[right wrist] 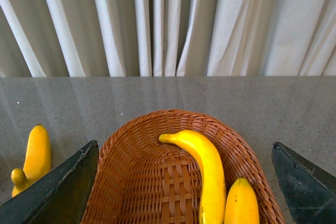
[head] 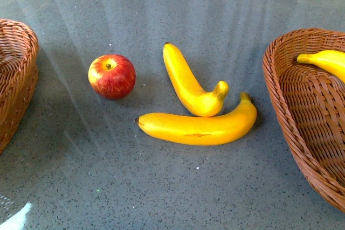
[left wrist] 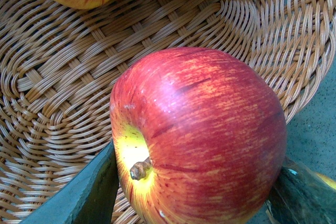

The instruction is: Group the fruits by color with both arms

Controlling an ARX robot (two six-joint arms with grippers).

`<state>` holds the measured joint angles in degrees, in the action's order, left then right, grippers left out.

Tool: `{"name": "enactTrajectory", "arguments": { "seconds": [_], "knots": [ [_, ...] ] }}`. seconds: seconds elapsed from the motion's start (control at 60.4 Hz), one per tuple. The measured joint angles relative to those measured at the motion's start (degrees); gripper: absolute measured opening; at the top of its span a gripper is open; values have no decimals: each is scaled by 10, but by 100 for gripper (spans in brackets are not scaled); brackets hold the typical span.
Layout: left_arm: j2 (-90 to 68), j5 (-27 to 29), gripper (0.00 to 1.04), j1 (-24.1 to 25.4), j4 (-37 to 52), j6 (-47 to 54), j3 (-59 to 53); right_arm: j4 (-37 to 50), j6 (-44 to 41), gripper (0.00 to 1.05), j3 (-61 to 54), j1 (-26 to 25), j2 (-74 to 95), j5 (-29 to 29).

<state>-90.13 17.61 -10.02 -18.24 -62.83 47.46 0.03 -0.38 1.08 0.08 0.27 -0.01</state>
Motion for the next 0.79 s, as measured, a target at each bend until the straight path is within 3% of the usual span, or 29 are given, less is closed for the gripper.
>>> {"name": "enactTrajectory", "arguments": {
  "seconds": [0.05,0.232,0.463,0.794],
  "knots": [
    [0,0,68,2,3,3,0,0,0,96,0,0,0,0],
    [0,-10,97,-15,17,24,0,0,0,96,0,0,0,0],
    [-49,-42,96,-124,42,89,35,0,0,96,0,0,0,0],
    [-120,-26,96,-158,30,118,121,0,0,96,0,0,0,0]
  ]
}}
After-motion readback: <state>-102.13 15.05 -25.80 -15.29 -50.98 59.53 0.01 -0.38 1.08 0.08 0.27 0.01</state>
